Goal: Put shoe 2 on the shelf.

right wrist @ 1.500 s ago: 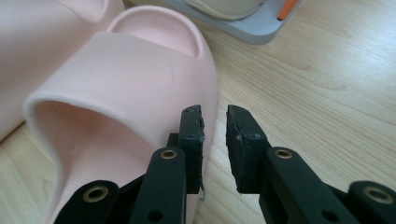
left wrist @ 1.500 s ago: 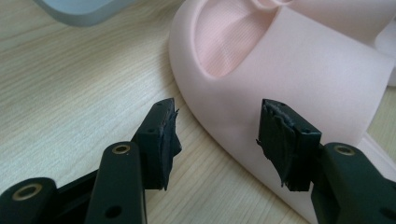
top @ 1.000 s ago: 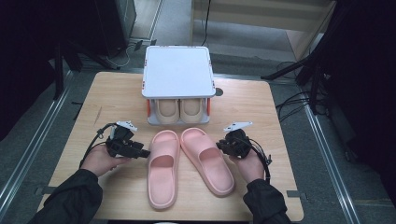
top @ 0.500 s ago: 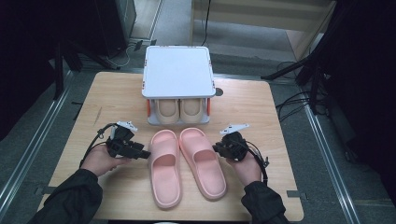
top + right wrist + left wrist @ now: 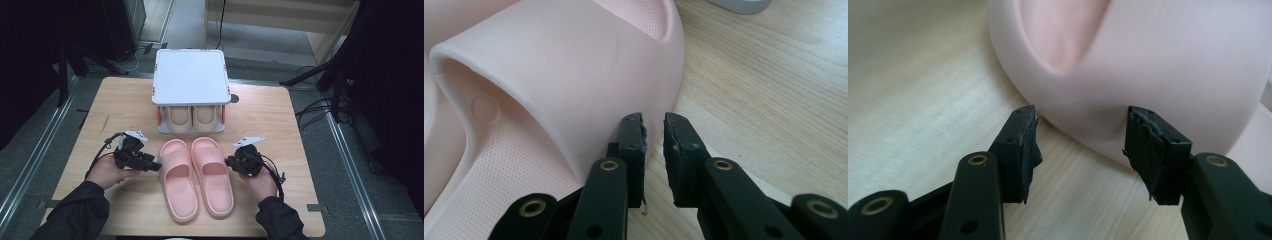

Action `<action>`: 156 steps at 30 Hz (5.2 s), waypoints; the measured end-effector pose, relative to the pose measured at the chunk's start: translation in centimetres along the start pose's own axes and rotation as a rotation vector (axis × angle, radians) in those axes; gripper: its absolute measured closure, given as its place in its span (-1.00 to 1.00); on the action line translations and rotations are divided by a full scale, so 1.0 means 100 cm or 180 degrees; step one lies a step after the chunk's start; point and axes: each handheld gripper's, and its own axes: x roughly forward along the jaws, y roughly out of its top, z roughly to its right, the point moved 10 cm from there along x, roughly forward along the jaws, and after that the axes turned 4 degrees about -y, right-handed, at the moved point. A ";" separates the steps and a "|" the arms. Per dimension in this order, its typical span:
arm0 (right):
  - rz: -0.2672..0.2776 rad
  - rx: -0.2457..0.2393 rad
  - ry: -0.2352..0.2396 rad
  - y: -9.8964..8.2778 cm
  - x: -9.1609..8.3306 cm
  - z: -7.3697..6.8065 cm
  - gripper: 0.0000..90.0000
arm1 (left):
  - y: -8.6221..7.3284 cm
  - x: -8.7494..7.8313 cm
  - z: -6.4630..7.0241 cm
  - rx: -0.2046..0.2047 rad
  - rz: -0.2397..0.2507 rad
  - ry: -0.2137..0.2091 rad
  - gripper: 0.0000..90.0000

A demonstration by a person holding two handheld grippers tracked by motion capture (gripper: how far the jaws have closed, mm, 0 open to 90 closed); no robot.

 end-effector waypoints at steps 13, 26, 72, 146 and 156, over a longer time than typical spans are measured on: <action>0.0068 0.0126 0.0007 -0.003 0.000 -0.004 0.75 | 0.032 0.004 -0.012 0.0020 0.0282 0.0175 0.31; 0.0126 0.0186 -0.0004 -0.002 0.002 -0.004 0.73 | 0.027 0.003 -0.008 -0.0108 0.0281 -0.0036 0.49; 0.0649 0.0191 0.0096 -0.003 -0.026 -0.101 0.04 | 0.029 -0.024 -0.021 -0.0107 0.0493 0.0164 -0.05; 0.0405 -0.0720 0.0902 0.030 -0.013 -0.112 0.72 | 0.022 -0.046 -0.038 -0.0247 0.0676 0.0258 -0.05; 0.0444 -0.1195 0.1514 0.057 -0.037 -0.132 0.70 | 0.011 -0.054 -0.041 -0.0292 0.0696 0.0312 -0.05</action>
